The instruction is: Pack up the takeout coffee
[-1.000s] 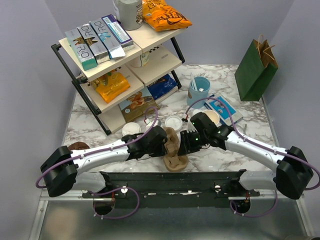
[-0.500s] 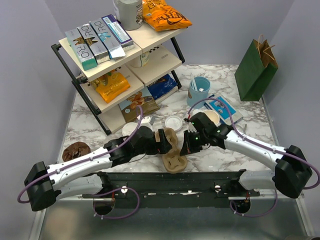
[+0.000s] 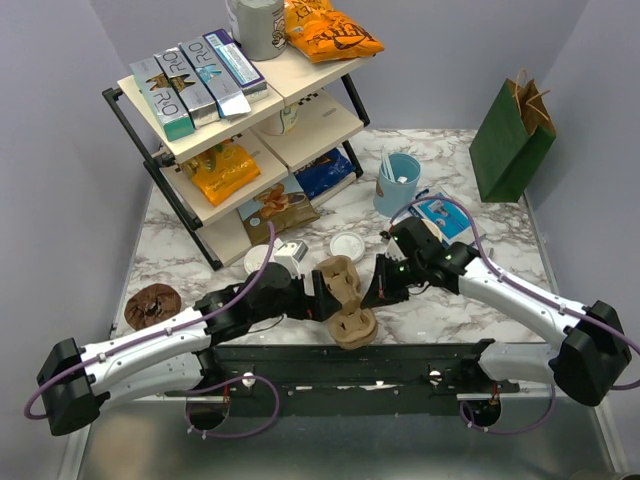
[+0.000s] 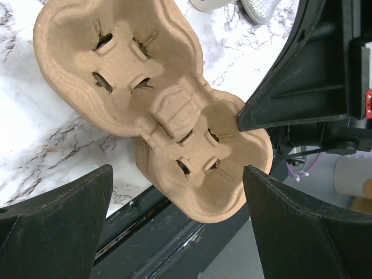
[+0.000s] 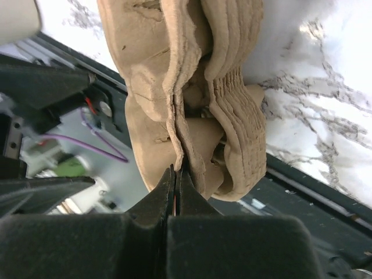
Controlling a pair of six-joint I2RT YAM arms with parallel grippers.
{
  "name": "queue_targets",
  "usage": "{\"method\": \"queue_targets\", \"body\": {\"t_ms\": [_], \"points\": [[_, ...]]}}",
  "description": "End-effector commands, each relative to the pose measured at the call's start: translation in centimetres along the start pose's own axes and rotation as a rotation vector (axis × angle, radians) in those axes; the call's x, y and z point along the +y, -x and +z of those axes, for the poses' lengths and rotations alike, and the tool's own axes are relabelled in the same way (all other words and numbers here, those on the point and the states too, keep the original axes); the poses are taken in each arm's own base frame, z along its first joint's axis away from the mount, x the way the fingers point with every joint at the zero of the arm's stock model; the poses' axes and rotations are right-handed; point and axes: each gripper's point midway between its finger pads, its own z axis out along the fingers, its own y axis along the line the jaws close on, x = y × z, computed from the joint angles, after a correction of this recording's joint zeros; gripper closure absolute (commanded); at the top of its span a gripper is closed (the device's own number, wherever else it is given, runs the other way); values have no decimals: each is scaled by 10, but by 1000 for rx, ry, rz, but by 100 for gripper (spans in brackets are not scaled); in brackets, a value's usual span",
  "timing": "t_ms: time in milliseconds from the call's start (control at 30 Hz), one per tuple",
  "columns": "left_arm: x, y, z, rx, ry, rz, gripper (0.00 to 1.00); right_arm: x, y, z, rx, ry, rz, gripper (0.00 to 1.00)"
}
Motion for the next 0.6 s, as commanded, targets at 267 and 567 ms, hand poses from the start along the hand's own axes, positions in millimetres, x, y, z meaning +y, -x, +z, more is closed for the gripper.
{"method": "queue_targets", "body": {"t_ms": [267,567], "points": [[-37,1,-8,-38,-71,237,1,9,-5,-1,57,105,199,99],[-69,-14,-1,-9,-33,603,8,9,0,-6,25,87,179,99]]}}
